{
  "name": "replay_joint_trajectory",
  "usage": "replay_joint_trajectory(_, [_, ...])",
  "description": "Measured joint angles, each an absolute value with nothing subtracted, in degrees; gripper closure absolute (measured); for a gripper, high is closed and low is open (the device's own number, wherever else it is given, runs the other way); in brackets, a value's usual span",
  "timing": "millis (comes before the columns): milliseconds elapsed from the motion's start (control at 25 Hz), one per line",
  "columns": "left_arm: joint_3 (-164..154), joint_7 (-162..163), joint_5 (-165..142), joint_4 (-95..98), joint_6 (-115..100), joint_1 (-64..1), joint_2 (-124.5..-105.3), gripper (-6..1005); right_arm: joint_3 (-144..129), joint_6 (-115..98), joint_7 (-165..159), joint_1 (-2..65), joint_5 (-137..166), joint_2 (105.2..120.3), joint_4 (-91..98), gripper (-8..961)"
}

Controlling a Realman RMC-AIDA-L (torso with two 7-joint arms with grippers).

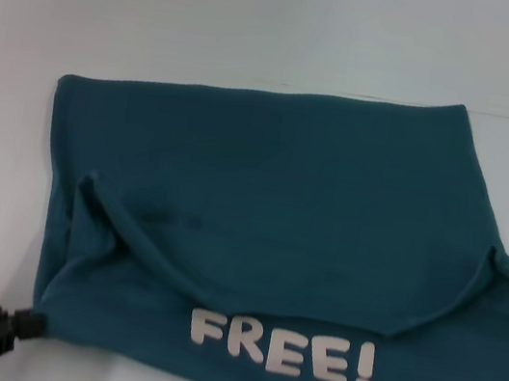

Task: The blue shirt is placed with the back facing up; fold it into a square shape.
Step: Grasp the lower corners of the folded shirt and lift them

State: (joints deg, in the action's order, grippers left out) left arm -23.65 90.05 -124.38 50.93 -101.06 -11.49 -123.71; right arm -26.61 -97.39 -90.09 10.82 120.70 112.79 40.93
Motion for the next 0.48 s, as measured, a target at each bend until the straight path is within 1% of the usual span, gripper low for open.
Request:
replay_joint_trajectory(200, [-22.1,89.9,-127.4,51.0,-103.6,-10.9,-123.68,981,-25.0,-101.9,-86.9,9.2,123.0,112.64,41.0,916])
replay_joint_trajectory(480, [-21.6,89.8,-130.6,51.0,-106.2,-10.8,-123.52,981,-21.8,-106.9,-86.0,8.6,128.5,112.97,41.0,915])
